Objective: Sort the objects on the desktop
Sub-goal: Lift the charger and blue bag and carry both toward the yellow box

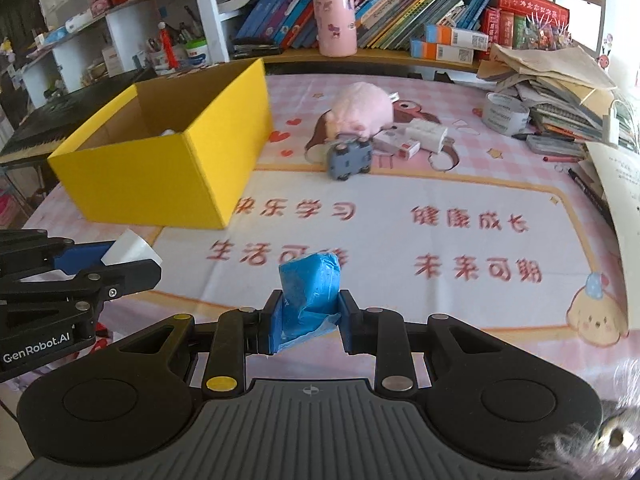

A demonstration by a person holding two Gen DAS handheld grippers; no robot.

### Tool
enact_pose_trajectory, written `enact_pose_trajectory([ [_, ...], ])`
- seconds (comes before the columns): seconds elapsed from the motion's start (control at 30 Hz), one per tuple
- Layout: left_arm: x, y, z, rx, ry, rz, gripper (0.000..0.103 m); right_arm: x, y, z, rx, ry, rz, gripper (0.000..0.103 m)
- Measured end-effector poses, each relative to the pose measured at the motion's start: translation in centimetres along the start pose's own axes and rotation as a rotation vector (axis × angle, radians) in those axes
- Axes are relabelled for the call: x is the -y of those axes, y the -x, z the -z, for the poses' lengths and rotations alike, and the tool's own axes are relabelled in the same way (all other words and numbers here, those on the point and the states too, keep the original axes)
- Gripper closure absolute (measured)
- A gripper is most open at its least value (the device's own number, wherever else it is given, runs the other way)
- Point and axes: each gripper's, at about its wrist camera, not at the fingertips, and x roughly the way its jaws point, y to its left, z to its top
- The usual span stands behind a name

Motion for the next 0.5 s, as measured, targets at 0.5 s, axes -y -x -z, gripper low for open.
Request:
enact_pose_trajectory([
  [0.5,-5.5,5.4,4.8,0.008,0.059,-0.05,0.078,-8.4,-0.2,3.1,-0.039,0.047,-0.071,0.078],
])
